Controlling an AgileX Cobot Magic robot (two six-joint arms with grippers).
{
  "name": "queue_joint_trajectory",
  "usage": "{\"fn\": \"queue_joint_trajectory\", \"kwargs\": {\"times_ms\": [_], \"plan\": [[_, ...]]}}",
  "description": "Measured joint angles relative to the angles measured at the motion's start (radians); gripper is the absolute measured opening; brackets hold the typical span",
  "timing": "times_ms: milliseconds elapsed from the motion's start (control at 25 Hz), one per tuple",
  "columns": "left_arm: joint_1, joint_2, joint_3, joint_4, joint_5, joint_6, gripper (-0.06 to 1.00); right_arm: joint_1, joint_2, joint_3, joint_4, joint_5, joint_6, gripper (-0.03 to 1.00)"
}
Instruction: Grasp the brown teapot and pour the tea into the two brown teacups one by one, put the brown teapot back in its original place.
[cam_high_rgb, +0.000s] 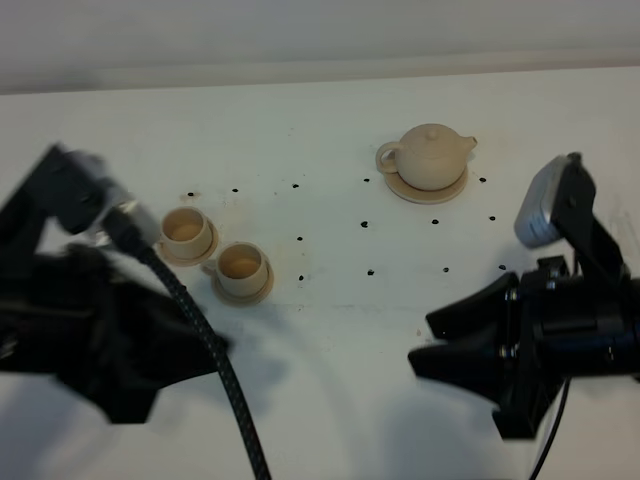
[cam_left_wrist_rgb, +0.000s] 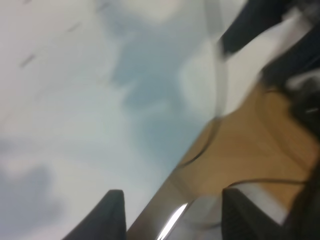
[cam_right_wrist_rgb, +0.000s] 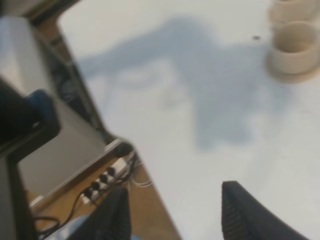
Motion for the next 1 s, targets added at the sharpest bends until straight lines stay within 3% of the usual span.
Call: {"fn": "queue_joint_trajectory", "kwargs": {"times_ms": [280, 440, 640, 800, 1000], "plan": [[0.000, -0.188, 0.000, 0.555, 0.223, -0.611, 0.42, 0.000, 0.000, -0.088, -0.187, -0.117, 0.266, 0.41], [0.000, -0.281, 0.000, 0.749, 0.320, -0.783, 0.42, 0.000, 0.002, -0.112, -0.285, -0.209, 0.410, 0.41], [0.000, -0.411, 0.077, 0.795, 0.320, -0.854, 0.42, 0.000, 0.034, -0.158, -0.389, -0.255, 0.530, 0.41], [0.000, -0.527, 0.223, 0.807, 0.320, -0.886, 0.42, 0.000, 0.057, -0.202, -0.413, -0.255, 0.550, 0.41], [0.000, -0.666, 0.259, 0.825, 0.321, -0.928, 0.42, 0.000, 0.063, -0.225, -0.416, -0.255, 0.555, 0.41]]}}
